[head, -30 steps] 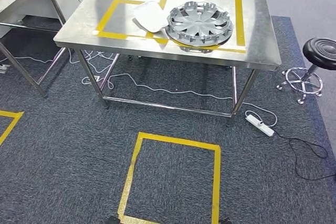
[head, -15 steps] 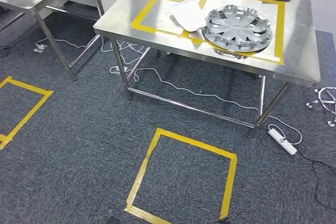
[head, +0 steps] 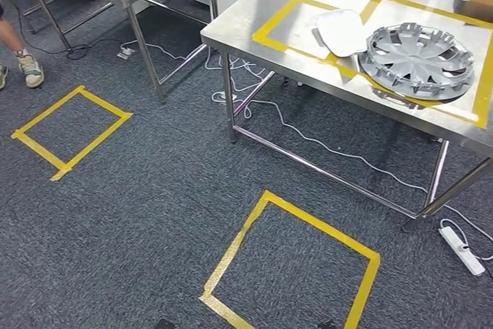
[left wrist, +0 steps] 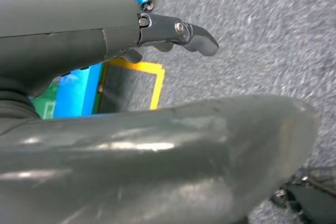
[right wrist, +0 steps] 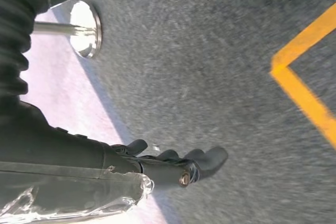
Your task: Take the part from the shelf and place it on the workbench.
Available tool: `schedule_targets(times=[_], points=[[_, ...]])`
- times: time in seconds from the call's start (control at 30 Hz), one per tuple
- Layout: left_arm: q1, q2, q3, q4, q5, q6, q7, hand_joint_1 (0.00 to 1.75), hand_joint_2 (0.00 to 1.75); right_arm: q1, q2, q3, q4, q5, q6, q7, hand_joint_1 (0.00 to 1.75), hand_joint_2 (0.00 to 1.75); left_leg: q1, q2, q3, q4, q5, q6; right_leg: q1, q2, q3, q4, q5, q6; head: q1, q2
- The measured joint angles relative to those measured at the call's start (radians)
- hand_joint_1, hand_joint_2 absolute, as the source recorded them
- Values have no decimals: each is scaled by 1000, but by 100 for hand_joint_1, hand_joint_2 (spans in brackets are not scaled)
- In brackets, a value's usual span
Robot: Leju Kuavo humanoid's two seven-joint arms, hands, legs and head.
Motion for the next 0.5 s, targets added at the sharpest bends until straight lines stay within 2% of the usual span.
schedule_targets(times=[0.03,0.07,0.1,0.13,0.17,0.2,0.23,0.27,0.3,0.33,0.4,0.43,0.47,0.5], points=[[2,0,0,0,0,-1,2,0,0,-1,0,0,0,0,0,1,0,175,1,5,-4,1,0,-6,1,-13,0,-2,3,-7,1,0],[3,0,0,1,0,-1,3,0,0,-1,0,-1,0,0,0,2,0,175,0,24,-12,14,-10,-11,2,-26,1,-5,7,-15,-3,0],[2,0,0,1,0,-2,4,0,0,0,0,-1,0,0,0,2,0,175,-2,52,-28,47,-32,-14,2,-41,1,-8,9,-21,-7,0],[0,-1,0,1,0,-5,5,0,0,0,0,-1,0,0,0,2,0,175,-4,87,-52,99,-64,-17,4,-57,1,-9,10,-26,-11,0],[-1,-1,0,1,-1,-7,5,0,0,2,0,-1,0,0,0,2,0,175,-5,109,-82,165,-98,-20,7,-73,1,-10,10,-29,-15,0],[-2,-1,0,1,-2,-10,6,0,0,4,0,-1,0,1,0,2,0,175,-4,120,-111,226,-124,-21,10,-90,0,-10,9,-31,-16,0],[-1,-2,0,1,-4,-12,6,0,0,5,0,-1,0,2,0,2,0,175,-4,126,-126,263,-134,-21,12,-107,-1,-10,9,-32,-16,0],[1,-2,0,1,-5,-13,6,0,0,5,0,-1,0,3,0,0,0,175,-5,128,-125,267,-126,-20,14,-122,-1,-10,8,-33,-16,0],[2,-2,0,1,-7,-14,6,0,0,4,0,-1,0,4,0,-1,0,175,-5,133,-103,233,-103,-18,15,-136,0,-10,8,-33,-16,0],[2,-1,0,1,-8,-14,6,0,0,2,0,-1,0,6,0,-3,0,175,-7,146,-66,175,-73,-14,16,-148,1,-10,7,-32,-16,0],[-1,-2,0,1,-11,-12,6,0,0,0,0,-1,0,7,0,-4,0,175,-15,197,5,54,-35,-4,22,-170,3,-7,3,-26,-17,0],[-3,-2,0,1,-11,-11,6,0,0,0,0,-1,0,7,-1,-5,0,175,-18,216,23,20,-30,2,25,-180,4,-6,1,-22,-16,0],[-4,-2,0,1,-12,-10,6,0,0,0,0,-1,0,7,-1,-4,0,175,-22,222,28,5,-32,8,28,-192,5,-6,-1,-17,-16,0],[-3,-2,0,1,-12,-9,6,0,0,-1,0,-1,0,7,-1,-4,0,175,-23,209,27,1,-32,15,28,-204,7,-6,-2,-13,-15,0]])
